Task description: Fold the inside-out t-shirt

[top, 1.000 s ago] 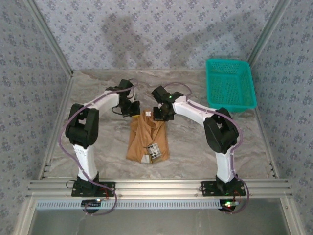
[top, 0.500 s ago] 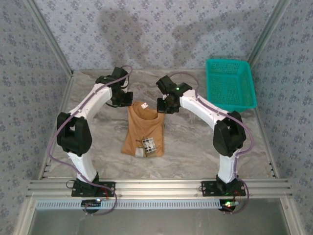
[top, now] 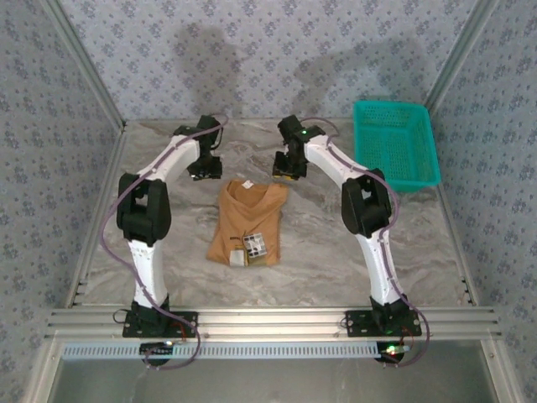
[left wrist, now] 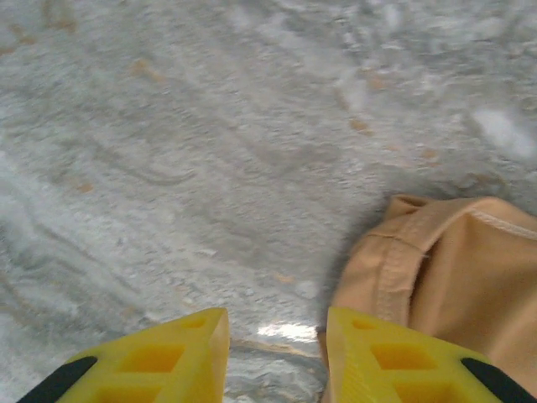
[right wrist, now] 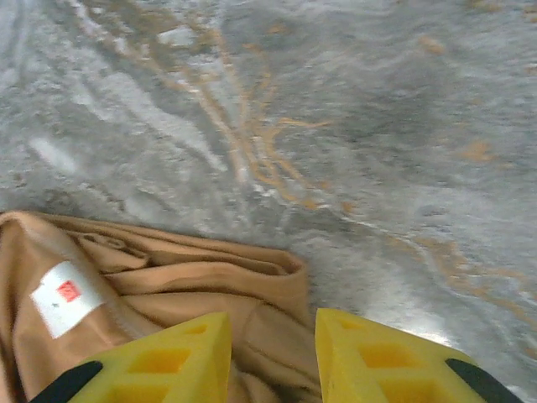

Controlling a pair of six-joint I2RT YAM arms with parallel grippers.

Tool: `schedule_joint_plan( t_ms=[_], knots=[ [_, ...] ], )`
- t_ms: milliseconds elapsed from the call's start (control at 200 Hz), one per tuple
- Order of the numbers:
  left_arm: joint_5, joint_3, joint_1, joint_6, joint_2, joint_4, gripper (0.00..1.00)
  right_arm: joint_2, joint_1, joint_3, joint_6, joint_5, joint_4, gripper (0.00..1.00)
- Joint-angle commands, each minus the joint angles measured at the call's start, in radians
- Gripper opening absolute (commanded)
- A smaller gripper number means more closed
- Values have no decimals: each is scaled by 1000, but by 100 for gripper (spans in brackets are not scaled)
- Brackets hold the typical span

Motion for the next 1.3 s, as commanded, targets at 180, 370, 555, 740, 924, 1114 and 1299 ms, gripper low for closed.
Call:
schedule_joint_plan(
  t_ms=[180, 370, 555, 740, 924, 1114, 1299],
  knots=[
    [389, -545, 4, -112, -432, 143, 20, -401, 126, -550, -13, -83, 157, 32],
    [490, -780, -22, -131, -572, 216, 22, -486, 247, -742, 50, -51, 216, 31],
    [504, -874, -46, -138, -546, 258, 27, -457, 311, -787, 93, -15, 224, 33],
    [415, -903, -58, -137, -518, 291, 30, -422, 338, -789, 110, -19, 243, 36],
    [298, -899, -90, -151, -465, 270, 31, -402, 337, -807, 117, -11, 244, 36],
    [282, -925, -108, -179, -440, 312, 15, -408, 332, -846, 119, -2, 264, 18],
    [235, -953, -101, -202, -532, 245, 0, -467, 304, -879, 100, 37, 220, 0]
  ],
)
